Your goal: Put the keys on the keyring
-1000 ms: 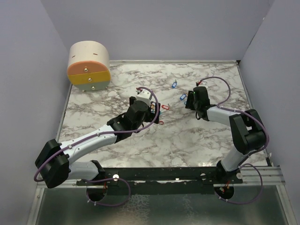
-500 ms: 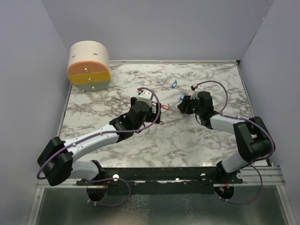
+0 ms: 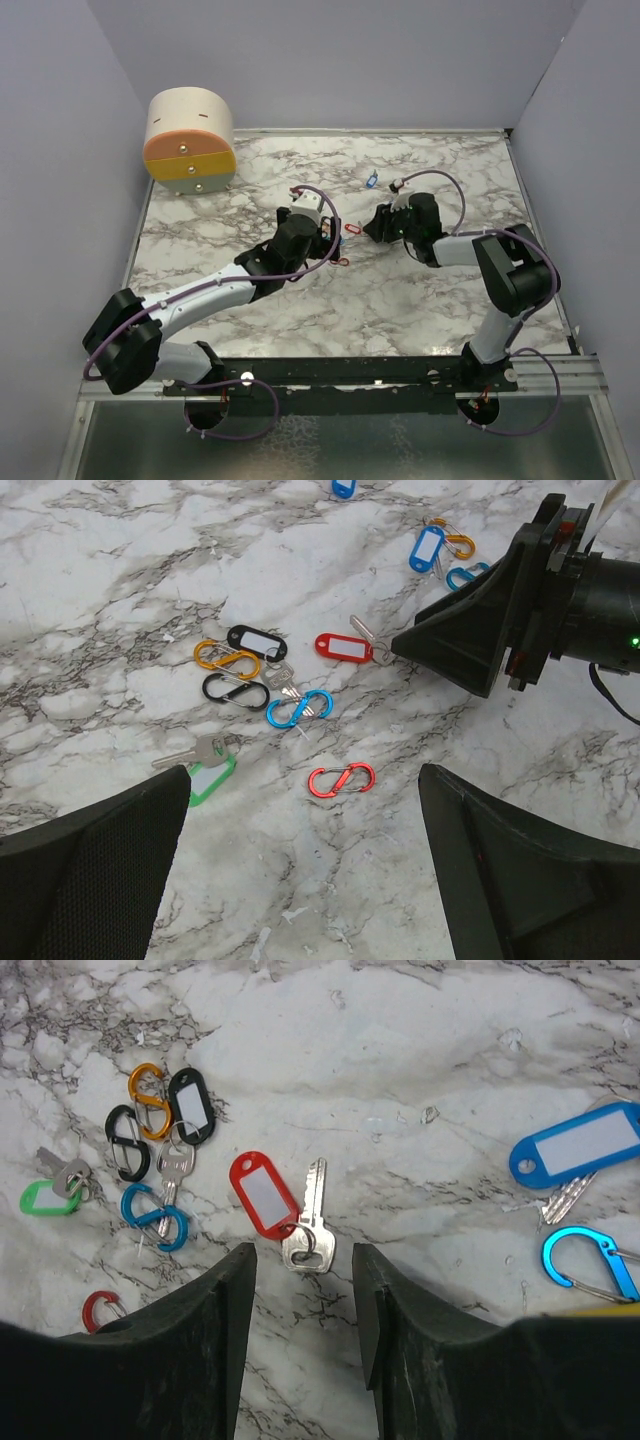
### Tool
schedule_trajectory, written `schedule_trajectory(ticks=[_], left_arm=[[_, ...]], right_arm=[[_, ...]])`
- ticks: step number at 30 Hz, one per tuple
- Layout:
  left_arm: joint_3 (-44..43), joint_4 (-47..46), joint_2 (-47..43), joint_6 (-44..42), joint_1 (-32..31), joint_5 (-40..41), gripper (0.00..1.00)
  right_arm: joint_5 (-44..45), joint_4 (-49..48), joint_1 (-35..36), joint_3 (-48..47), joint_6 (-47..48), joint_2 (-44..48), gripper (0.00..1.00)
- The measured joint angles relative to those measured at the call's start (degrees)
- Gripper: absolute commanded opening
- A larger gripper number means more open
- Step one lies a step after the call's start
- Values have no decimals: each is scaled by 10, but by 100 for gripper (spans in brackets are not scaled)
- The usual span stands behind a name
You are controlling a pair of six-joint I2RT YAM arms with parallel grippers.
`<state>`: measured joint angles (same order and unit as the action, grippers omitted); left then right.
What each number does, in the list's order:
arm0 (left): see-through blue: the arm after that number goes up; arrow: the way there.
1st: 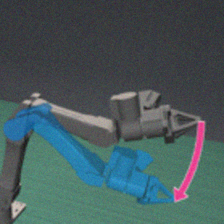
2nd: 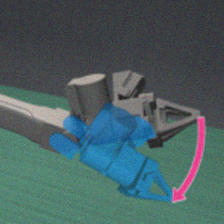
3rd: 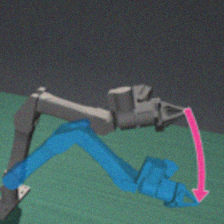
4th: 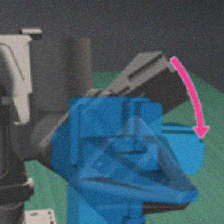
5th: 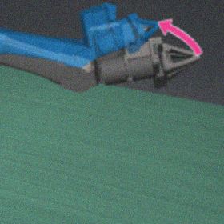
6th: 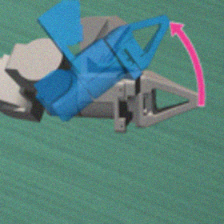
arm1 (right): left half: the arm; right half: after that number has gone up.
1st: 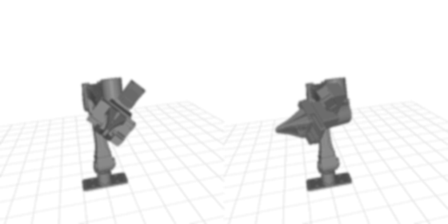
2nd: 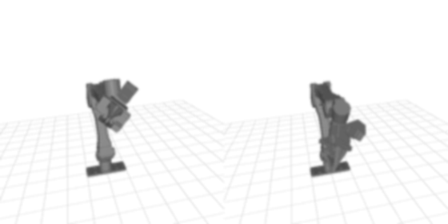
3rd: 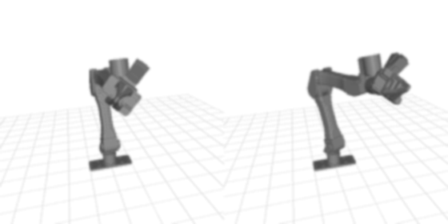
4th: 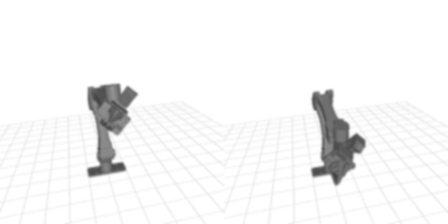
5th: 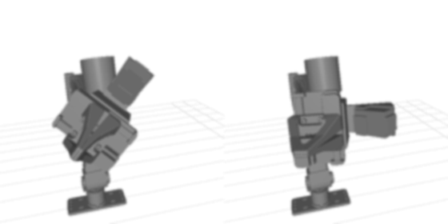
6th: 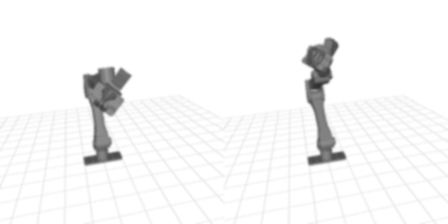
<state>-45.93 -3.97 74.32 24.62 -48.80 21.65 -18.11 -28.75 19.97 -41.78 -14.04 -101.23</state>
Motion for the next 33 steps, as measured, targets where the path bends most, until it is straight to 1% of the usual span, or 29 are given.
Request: schedule_trajectory(ticks=[9,20,29,33], left_arm=[[5,-7,6,2,14,-11,98],[7,-11,11,2,21,-18,98],[7,-12,17,2,24,-22,98],[7,-12,17,2,26,-22,98]], right_arm=[[-14,-23,2,-32,8,-44,40],[-29,-31,7,-38,10,-66,35],[-38,-39,11,-38,15,-76,21],[-39,-40,11,-38,15,-76,19]])
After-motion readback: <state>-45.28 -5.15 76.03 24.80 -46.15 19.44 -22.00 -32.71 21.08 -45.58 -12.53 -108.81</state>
